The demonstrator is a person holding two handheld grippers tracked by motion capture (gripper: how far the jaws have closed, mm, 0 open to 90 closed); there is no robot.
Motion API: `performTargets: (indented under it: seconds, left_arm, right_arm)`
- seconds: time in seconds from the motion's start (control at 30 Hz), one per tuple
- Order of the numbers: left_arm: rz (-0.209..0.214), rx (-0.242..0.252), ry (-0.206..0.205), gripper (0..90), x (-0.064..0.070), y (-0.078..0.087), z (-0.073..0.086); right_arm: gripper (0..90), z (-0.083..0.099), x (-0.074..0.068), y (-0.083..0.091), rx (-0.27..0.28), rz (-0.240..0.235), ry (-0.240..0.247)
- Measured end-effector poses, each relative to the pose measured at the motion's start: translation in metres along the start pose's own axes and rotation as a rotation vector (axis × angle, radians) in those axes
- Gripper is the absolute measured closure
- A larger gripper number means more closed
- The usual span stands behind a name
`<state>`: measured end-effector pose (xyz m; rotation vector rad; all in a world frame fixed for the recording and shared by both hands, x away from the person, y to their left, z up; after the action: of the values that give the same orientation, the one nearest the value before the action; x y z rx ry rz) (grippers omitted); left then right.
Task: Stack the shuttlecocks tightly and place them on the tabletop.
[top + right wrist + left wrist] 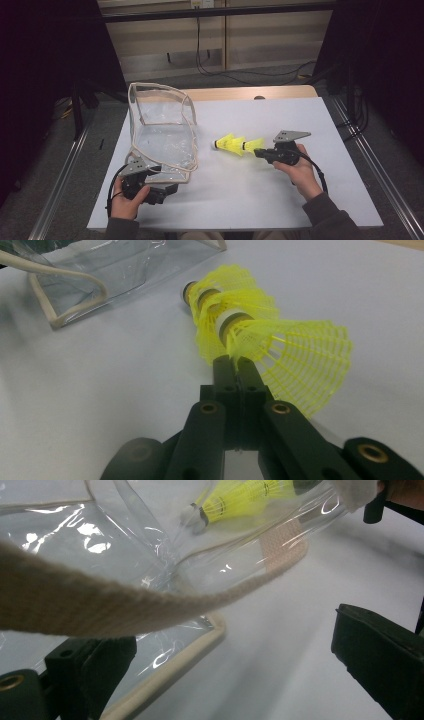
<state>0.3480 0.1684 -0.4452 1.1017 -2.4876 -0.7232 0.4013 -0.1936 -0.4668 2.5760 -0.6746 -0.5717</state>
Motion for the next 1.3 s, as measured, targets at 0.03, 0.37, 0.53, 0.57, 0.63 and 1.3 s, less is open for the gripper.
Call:
performTargets:
  seconds: [0.03, 0.37, 0.53, 0.57, 0.63, 1.3]
  left_arm:
    - [-0.002, 0.000, -0.001, 4.2, 0.000, 0.000, 0.000]
    - [-0.001, 0.001, 0.001, 4.2, 0.000, 0.000, 0.000]
    - [0.002, 0.003, 0.003, 4.2, -0.001, 0.000, 0.000]
    - [0.002, 0.004, 0.003, 4.2, -0.001, 0.000, 0.000]
    - [0.003, 0.004, 0.004, 4.2, -0.001, 0.000, 0.000]
    - [0.005, 0.003, 0.006, 4.2, 0.000, 0.000, 0.000]
  right_arm:
    - [89.8, 0.000, 0.000, 0.000, 0.000, 0.001, -0.001]
    - [89.8, 0.000, 0.000, -0.002, 0.004, 0.003, -0.005]
    - [89.8, 0.001, 0.000, -0.005, -0.002, 0.004, -0.008]
    - [89.8, 0.001, 0.000, -0.006, -0.001, 0.005, -0.009]
    - [89.8, 0.000, 0.000, -0.007, 0.000, 0.002, -0.012]
    - [89.8, -0.002, -0.003, -0.016, 0.017, -0.002, -0.022]
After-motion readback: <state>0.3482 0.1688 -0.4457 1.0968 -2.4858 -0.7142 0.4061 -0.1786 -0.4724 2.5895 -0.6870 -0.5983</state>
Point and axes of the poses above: each handheld gripper's, and its own axes: y roughly backward along the jaws, z roughly out of its underside, x roughly to its right, the point moved 6 cm from there along -y, roughly forward along the jaws, and after that the axes turned 14 degrees about -z, right-handed, at the moved point
